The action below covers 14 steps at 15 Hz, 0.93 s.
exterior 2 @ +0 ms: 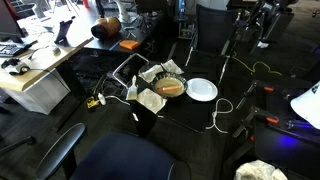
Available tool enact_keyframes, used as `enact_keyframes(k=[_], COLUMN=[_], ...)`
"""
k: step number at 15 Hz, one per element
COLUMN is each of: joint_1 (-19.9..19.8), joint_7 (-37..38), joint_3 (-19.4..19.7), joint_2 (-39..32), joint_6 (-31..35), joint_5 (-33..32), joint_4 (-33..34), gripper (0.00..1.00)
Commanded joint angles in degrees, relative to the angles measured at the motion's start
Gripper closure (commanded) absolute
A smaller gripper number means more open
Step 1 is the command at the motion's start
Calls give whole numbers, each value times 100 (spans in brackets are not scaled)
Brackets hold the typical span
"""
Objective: Pick up the pen from the bowl and put it on the table.
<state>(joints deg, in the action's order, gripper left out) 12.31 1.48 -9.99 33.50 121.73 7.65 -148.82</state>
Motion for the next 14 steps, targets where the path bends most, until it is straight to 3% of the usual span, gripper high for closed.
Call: enact_keyframes(k=[1,5,10,11,14], joint_1=[-216,-309,-523,-407,-419], joint_7=[-159,-157,101,-11,-10], joint_3=[-64,22,64,76,88], joint_2=[-869,-1817,-2808,-2424,-2594], joint_6=[757,1585,1741,1765,1765], joint_5=[-611,-1015,-1497,-1256,-1285], joint_4=[387,770,1272,968,1026], gripper=[0,0,0,0,0])
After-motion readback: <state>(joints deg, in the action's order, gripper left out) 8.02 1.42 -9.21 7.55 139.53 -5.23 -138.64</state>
